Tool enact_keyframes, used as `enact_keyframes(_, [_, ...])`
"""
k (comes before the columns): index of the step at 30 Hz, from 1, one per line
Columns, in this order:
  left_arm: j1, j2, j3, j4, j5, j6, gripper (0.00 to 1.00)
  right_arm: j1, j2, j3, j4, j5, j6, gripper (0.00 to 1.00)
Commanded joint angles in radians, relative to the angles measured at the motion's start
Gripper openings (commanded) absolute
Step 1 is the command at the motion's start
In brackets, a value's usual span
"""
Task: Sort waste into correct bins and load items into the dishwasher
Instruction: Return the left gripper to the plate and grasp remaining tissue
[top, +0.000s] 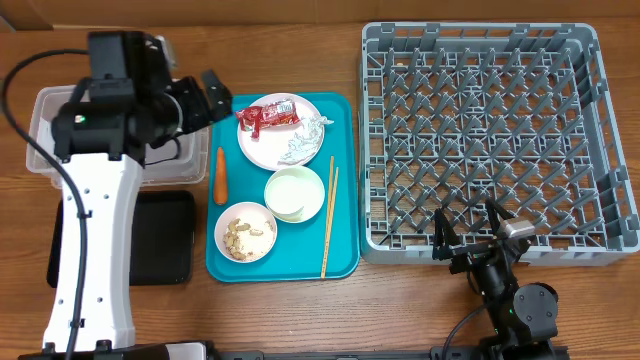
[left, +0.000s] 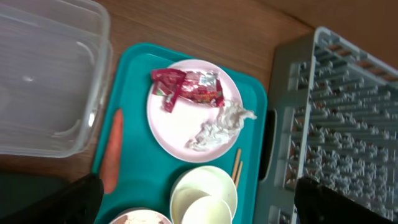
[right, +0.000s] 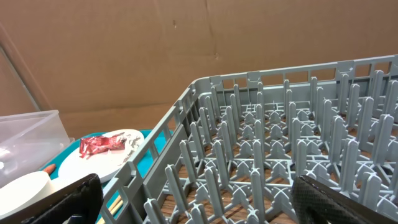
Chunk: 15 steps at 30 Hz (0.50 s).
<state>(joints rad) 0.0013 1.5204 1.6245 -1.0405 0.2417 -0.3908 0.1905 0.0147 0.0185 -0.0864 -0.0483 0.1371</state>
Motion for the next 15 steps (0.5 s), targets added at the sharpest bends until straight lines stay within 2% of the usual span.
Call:
enact_keyframes(1, [-0.058, 0.03, -0.007, 0.001, 0.005, 0.018, 1.0, -0.003, -0.011, -0.01, 0.006, -0.006, -0.003, 1.0])
enact_keyframes(7, [-0.175, 0.124, -0.007, 0.037, -0.097, 0.018, 1.0, -0.003, -0.011, -0.01, 0.006, -0.006, -0.003, 1.0])
enact_keyframes(15, [-0.269, 0.289, -0.007, 0.121, -0.095, 0.048, 1.0, -0.003, -0.011, -0.01, 0.006, -0.006, -0.003, 1.0])
